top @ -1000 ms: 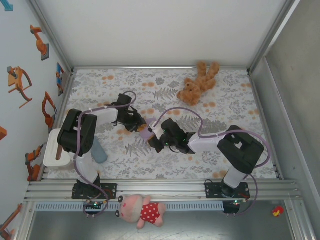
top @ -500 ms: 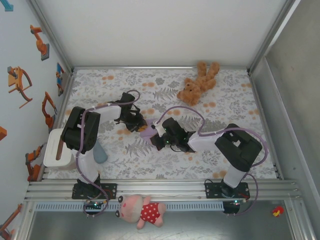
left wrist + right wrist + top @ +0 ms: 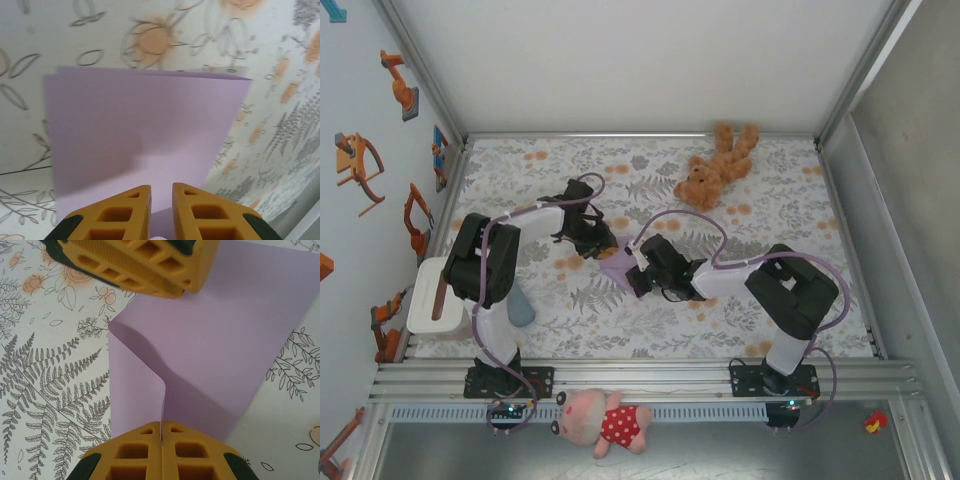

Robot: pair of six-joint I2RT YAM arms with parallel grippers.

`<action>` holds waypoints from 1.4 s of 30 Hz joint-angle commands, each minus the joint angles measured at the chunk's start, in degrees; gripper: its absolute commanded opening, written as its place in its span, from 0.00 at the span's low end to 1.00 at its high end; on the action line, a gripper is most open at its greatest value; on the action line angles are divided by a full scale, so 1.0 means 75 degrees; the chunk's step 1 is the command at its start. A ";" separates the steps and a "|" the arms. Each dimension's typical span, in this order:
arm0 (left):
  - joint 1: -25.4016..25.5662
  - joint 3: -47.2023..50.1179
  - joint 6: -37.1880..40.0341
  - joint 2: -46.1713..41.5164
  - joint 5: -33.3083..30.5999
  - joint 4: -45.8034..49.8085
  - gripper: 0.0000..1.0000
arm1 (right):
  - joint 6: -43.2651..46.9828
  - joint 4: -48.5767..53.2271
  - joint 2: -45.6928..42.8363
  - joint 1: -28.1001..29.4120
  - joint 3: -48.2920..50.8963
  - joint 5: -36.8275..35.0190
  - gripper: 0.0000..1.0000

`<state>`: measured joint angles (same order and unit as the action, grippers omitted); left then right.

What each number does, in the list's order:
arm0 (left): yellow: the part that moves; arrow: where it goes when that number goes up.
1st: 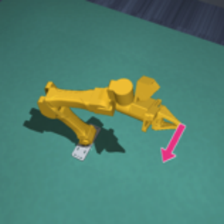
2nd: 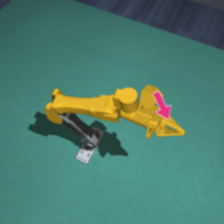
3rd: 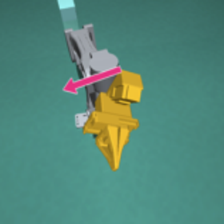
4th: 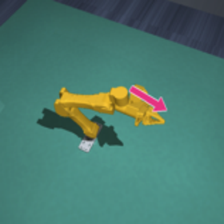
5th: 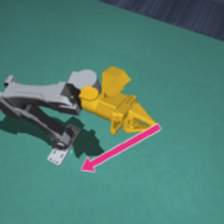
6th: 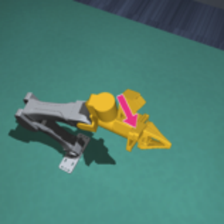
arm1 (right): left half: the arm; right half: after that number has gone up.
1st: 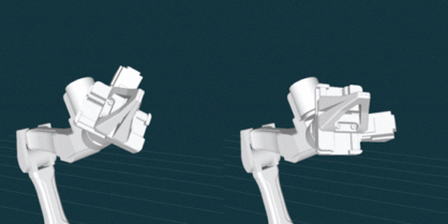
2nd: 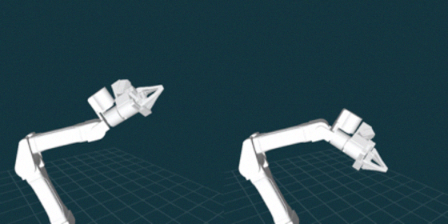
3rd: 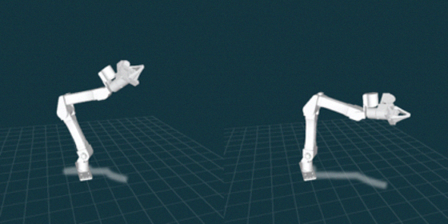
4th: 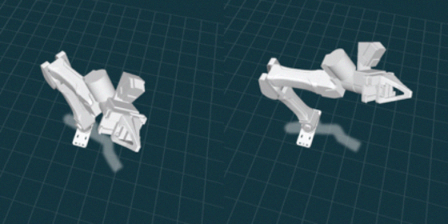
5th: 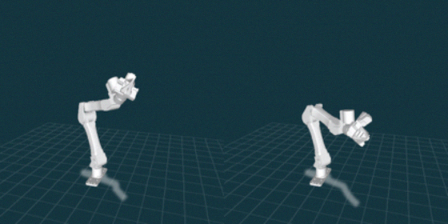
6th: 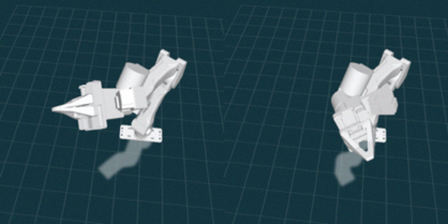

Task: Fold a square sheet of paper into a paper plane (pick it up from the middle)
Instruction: Third fold the triangle at the center of the table.

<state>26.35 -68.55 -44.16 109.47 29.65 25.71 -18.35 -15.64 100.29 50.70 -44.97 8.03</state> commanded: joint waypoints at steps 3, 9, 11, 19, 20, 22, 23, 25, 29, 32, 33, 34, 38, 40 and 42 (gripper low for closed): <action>0.0049 -0.0356 0.0313 0.0044 0.0137 0.0064 0.19 | -0.0208 -0.0023 0.0175 -0.0045 -0.0167 0.0018 0.00; 0.0099 -0.0577 0.0313 0.0630 -0.0028 0.0228 0.15 | -0.0253 -0.0036 0.0152 -0.0057 -0.0145 -0.0005 0.00; 0.0130 -0.0630 0.0374 0.0728 -0.0136 0.0363 0.14 | -0.0240 -0.0014 0.0114 -0.0063 -0.0156 -0.0045 0.00; 0.0178 -0.0668 0.0556 0.0884 -0.0312 0.0616 0.12 | -0.0274 0.0087 0.0172 -0.0162 -0.0294 0.0064 0.00; 0.0184 -0.0668 0.0567 0.0887 -0.0301 0.0615 0.12 | -0.0262 0.0083 0.0183 -0.0163 -0.0308 0.0086 0.00; 0.0183 -0.0685 0.0589 0.0918 -0.0271 0.0614 0.11 | -0.0261 0.0109 0.0212 -0.0166 -0.0341 0.0110 0.00; 0.0189 -0.0697 0.0602 0.0927 -0.0247 0.0625 0.11 | -0.0266 0.0133 0.0224 -0.0174 -0.0369 0.0113 0.00; 0.0194 -0.0713 0.0626 0.0949 -0.0227 0.0626 0.11 | -0.0258 0.0152 0.0252 -0.0183 -0.0402 0.0124 0.00; 0.0196 -0.0714 0.0634 0.0943 -0.0194 0.0626 0.11 | -0.0295 0.0191 0.0334 -0.0191 -0.0478 0.0232 0.00; 0.0196 -0.0715 0.0650 0.0925 -0.0186 0.0626 0.10 | -0.0338 0.0238 0.0398 -0.0186 -0.0517 0.0288 0.00; 0.0201 -0.0715 0.0661 0.0921 -0.0177 0.0626 0.11 | -0.0342 0.0254 0.0397 -0.0185 -0.0517 0.0300 0.00; 0.0202 -0.0712 0.0654 0.0920 -0.0177 0.0626 0.10 | -0.0343 0.0268 0.0398 -0.0185 -0.0517 0.0300 0.00; 0.0198 -0.0694 0.0673 0.0920 -0.0178 0.0626 0.10 | -0.0355 0.0391 0.0422 -0.0185 -0.0564 0.0347 0.00; 0.0201 -0.0701 0.0673 0.0919 -0.0182 0.0625 0.11 | -0.0369 0.0424 0.0462 -0.0191 -0.0585 0.0357 0.00; 0.0202 -0.0692 0.0662 0.0919 -0.0180 0.0626 0.10 | -0.0384 0.0432 0.0479 -0.0185 -0.0600 0.0370 0.00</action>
<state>27.40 -73.12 -40.38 115.09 28.18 27.77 -19.92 -13.10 103.00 49.63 -47.92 10.31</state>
